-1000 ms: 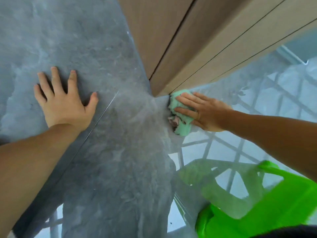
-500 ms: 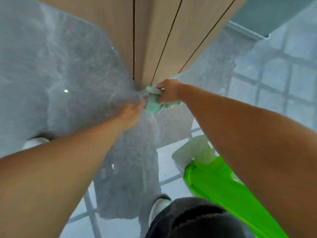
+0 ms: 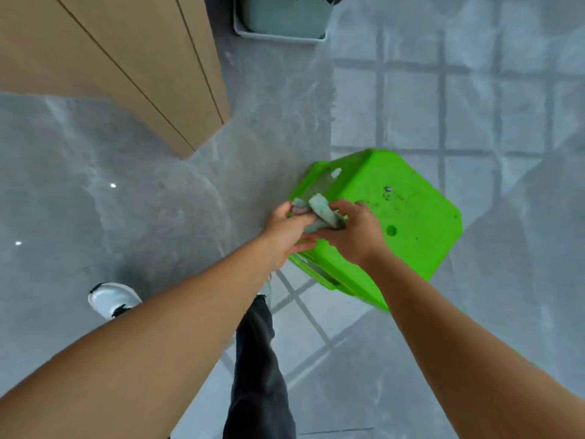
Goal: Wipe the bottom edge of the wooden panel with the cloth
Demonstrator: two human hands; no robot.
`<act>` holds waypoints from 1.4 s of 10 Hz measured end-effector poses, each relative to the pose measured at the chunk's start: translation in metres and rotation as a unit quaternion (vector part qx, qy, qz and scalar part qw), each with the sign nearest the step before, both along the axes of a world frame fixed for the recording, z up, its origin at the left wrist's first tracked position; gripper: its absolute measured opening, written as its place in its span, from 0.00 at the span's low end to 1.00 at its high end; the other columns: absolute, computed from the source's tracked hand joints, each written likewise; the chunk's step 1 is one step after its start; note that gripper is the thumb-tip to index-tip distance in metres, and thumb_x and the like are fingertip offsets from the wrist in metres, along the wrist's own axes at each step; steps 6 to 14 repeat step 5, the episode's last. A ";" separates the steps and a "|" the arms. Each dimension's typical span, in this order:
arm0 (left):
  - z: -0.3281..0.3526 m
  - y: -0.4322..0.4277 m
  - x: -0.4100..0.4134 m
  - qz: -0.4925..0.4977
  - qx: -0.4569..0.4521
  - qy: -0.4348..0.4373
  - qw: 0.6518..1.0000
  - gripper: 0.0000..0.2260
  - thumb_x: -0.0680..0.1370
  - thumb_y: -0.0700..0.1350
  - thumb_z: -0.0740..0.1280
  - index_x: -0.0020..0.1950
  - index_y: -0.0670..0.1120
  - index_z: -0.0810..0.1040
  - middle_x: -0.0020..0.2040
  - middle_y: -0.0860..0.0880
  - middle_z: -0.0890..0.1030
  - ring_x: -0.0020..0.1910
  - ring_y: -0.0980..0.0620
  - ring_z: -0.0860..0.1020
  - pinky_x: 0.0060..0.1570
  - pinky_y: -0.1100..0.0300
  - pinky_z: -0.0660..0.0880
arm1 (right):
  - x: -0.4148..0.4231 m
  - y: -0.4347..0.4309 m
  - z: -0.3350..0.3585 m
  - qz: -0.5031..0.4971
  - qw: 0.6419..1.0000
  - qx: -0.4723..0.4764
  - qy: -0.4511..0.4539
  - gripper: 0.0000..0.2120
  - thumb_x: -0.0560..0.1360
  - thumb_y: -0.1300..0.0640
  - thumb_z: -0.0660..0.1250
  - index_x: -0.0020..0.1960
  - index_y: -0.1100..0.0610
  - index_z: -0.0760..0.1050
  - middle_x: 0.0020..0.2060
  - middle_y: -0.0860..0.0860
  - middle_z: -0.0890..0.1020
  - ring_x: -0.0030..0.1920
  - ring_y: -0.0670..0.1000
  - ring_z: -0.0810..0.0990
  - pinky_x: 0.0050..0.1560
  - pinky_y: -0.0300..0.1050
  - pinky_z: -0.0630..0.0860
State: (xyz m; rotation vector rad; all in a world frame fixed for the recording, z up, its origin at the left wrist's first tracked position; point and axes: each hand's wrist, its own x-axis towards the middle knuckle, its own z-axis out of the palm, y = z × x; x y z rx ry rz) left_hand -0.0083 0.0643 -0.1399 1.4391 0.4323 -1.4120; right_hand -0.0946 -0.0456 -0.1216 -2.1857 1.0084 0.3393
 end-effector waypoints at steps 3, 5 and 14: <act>-0.050 -0.042 -0.060 -0.118 0.026 -0.101 0.987 0.07 0.74 0.42 0.73 0.44 0.50 0.75 0.47 0.44 0.82 0.45 0.41 0.83 0.51 0.46 0.80 | -0.089 0.004 -0.077 -0.035 0.994 -0.102 -0.024 0.17 0.73 0.60 0.69 0.62 0.57 0.78 0.54 0.64 0.76 0.51 0.63 0.73 0.53 0.54 0.71; 0.025 -0.010 -0.030 -0.286 0.098 -0.180 0.936 0.26 0.72 0.41 0.75 0.68 0.42 0.73 0.61 0.41 0.80 0.59 0.40 0.81 0.59 0.48 0.77 | -0.059 -0.025 0.004 -0.018 0.987 -0.006 0.160 0.30 0.70 0.56 0.67 0.71 0.41 0.68 0.67 0.56 0.75 0.64 0.62 0.74 0.63 0.55 0.74; 0.025 -0.010 -0.030 -0.286 0.098 -0.180 0.936 0.26 0.72 0.41 0.75 0.68 0.42 0.73 0.61 0.41 0.80 0.59 0.40 0.81 0.59 0.48 0.77 | -0.059 -0.025 0.004 -0.018 0.987 -0.006 0.160 0.30 0.70 0.56 0.67 0.71 0.41 0.68 0.67 0.56 0.75 0.64 0.62 0.74 0.63 0.55 0.74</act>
